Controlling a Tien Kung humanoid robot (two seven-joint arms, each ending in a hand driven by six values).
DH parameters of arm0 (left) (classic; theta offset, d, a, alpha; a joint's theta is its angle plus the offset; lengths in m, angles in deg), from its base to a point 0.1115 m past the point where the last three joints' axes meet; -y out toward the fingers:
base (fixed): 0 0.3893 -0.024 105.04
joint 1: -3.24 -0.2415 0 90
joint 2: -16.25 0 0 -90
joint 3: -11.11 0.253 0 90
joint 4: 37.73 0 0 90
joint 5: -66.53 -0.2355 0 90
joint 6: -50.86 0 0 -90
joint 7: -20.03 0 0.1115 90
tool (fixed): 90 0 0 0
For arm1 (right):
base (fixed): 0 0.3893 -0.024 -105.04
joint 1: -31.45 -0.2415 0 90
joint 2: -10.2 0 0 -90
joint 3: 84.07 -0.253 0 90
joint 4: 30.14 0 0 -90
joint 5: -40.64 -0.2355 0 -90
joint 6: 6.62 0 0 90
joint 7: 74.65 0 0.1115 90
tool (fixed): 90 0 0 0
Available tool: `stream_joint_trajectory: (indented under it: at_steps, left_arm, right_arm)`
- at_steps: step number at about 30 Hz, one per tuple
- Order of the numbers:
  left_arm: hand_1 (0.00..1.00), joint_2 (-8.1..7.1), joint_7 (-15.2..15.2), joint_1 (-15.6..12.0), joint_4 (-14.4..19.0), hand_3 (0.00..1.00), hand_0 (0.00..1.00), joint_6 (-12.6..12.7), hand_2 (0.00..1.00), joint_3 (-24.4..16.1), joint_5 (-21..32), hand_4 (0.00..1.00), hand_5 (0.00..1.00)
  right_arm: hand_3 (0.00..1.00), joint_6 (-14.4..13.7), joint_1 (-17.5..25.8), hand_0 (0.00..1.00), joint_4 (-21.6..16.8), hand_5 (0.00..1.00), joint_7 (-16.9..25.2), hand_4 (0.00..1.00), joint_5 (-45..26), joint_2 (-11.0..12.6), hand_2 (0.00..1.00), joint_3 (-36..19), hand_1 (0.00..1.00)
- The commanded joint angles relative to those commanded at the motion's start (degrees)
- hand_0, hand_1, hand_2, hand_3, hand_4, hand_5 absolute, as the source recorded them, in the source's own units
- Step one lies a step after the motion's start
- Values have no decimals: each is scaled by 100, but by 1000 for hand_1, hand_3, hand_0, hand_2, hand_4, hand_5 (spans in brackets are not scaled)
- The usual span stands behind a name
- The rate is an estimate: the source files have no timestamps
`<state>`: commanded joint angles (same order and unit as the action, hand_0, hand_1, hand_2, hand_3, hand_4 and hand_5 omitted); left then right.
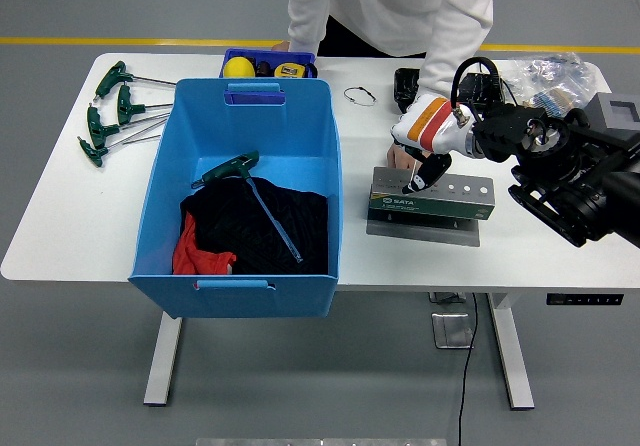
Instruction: Lift tool from toolbox,place it in box,lift tool from toolbox,place it in box
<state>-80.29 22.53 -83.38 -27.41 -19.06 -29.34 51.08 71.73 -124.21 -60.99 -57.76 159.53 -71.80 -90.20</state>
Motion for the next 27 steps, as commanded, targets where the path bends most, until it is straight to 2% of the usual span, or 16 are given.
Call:
stream_joint_trajectory:
  at_steps: [4, 5, 10, 11, 15, 18, 27]
  left_arm:
    - [445, 1, 8, -14, 0, 757, 462, 0, 486, -38, -30, 824, 772]
    - [445, 1, 12, -20, 0, 757, 462, -1, 487, -58, -48, 825, 774]
    - [445, -2, 23, -36, 0, 757, 462, 1, 487, -128, -112, 825, 774]
    - [445, -2, 24, -39, 0, 756, 458, 1, 485, -135, -117, 824, 774]
    - [445, -3, 32, -52, 0, 756, 458, 5, 485, -195, -171, 824, 774]
    - [444, -4, 29, -63, 0, 756, 457, 6, 485, -209, -172, 824, 774]
    - [443, -18, 43, -71, 0, 755, 455, 15, 485, -288, -244, 824, 773]
  right_arm:
    - [90, -216, -22, 78, -22, 675, 32, 935, -256, 44, 113, 121, 71]
    - [50, -293, -42, 18, -46, 673, 39, 907, -355, 65, 73, 174, 2]
    - [50, -503, -138, 18, -164, 673, 21, 907, -623, 143, 73, 350, 2]
    - [15, -541, -159, 2, -196, 681, 16, 896, -673, 156, 16, 381, 2]
    - [15, -643, -237, 2, -322, 681, -40, 896, -877, 220, 16, 512, 2]
    - [8, -604, -294, 2, -412, 689, -118, 900, -1019, 267, 2, 542, 2]
    - [8, -210, -511, 2, -770, 679, -280, 890, -1020, 449, 2, 197, 2]
